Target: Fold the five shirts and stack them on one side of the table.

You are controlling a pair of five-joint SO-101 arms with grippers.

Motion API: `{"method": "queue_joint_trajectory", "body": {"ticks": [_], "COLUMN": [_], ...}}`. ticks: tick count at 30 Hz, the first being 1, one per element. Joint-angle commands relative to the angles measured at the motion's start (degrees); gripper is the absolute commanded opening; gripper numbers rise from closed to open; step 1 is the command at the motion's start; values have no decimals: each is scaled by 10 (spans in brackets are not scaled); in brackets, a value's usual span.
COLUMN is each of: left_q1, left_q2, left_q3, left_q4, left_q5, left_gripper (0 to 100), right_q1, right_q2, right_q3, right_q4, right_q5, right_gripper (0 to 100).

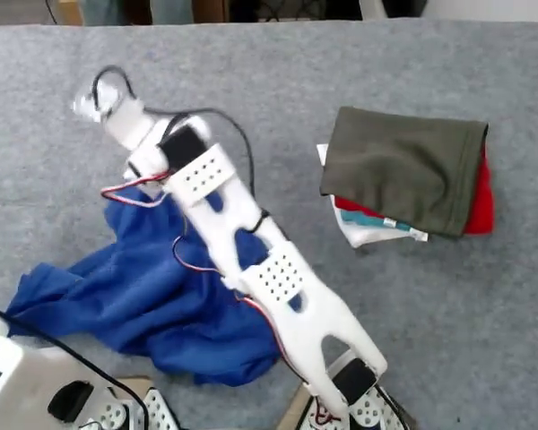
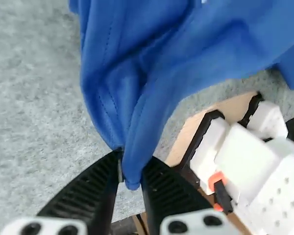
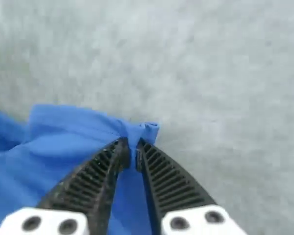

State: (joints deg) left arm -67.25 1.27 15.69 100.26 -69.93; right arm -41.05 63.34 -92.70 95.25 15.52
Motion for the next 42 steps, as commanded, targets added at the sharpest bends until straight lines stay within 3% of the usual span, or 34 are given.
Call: {"method": "queue_joint_trajectory", "body": {"ticks": [1,7,15,19,23,28,35,42], "left_q1": [44,89,95,95,95,102,91,-4], "left_q2": [-26,-27,-27,-48,-126,-227,-289,-326], "left_q3": [-41,-155,-442,-569,-613,-533,-264,-80], "left_q4": [4,5,6,6,6,6,0,-178], "left_q5": [84,231,479,520,519,517,440,429], "left_gripper": [29,29,29,29,29,29,29,29], "right_q1": [8,9,9,9,9,9,-12,-86], "right_q2": [-128,-305,-511,-597,-675,-708,-644,-495], "right_q3": [-31,-31,-30,-24,-22,98,453,778], "right_q4": [12,8,-55,-102,-136,-86,-34,-190], "right_q5": [-27,-53,-53,-53,-53,-54,-98,-95], "right_gripper": [13,13,13,13,13,14,24,247]}}
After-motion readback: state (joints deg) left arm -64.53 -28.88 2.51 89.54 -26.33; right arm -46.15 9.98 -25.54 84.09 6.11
